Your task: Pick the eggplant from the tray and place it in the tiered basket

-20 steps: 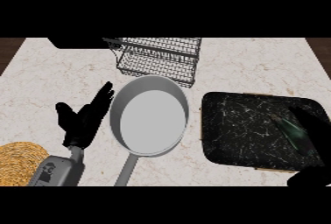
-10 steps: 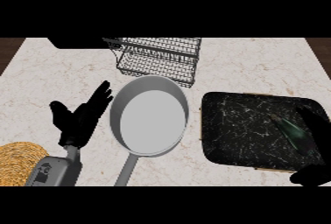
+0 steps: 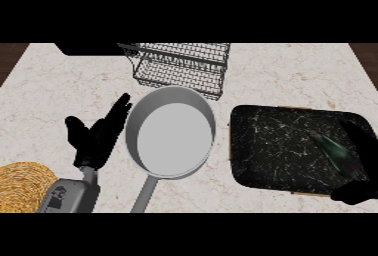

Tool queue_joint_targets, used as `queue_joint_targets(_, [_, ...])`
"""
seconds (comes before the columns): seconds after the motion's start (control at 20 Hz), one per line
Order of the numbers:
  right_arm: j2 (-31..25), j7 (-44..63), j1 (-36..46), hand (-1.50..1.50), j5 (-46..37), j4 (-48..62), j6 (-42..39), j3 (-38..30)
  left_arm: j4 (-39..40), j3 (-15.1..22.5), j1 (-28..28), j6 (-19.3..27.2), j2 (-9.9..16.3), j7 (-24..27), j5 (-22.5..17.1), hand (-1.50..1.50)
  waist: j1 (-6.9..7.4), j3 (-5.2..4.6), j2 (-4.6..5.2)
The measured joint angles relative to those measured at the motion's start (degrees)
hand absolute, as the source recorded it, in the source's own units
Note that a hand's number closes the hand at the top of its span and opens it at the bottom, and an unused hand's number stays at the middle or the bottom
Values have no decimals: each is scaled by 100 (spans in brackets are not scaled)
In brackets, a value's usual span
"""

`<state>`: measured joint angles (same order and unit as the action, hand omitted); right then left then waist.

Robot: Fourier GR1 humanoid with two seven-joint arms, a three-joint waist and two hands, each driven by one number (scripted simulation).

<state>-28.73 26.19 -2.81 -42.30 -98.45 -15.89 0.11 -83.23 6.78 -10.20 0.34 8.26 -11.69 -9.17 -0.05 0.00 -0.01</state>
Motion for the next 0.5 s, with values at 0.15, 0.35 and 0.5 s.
queue_joint_targets(0.15, [112, -216, 11, -150, -85, 181, 30, -144, -219, -72, 68, -60, 7, -185, 8, 0, 3, 0, -1])
queue_joint_targets(0.35, [255, -418, 140, -150, -203, 487, 38, -302, -57, -201, -63, -124, -63, -162, 74, 0, 0, 0, 0])
queue_joint_targets(0.5, [346, -604, 308, -150, -312, 836, 121, -410, -97, -222, 19, -201, -100, -117, 127, 0, 5, -24, -11])
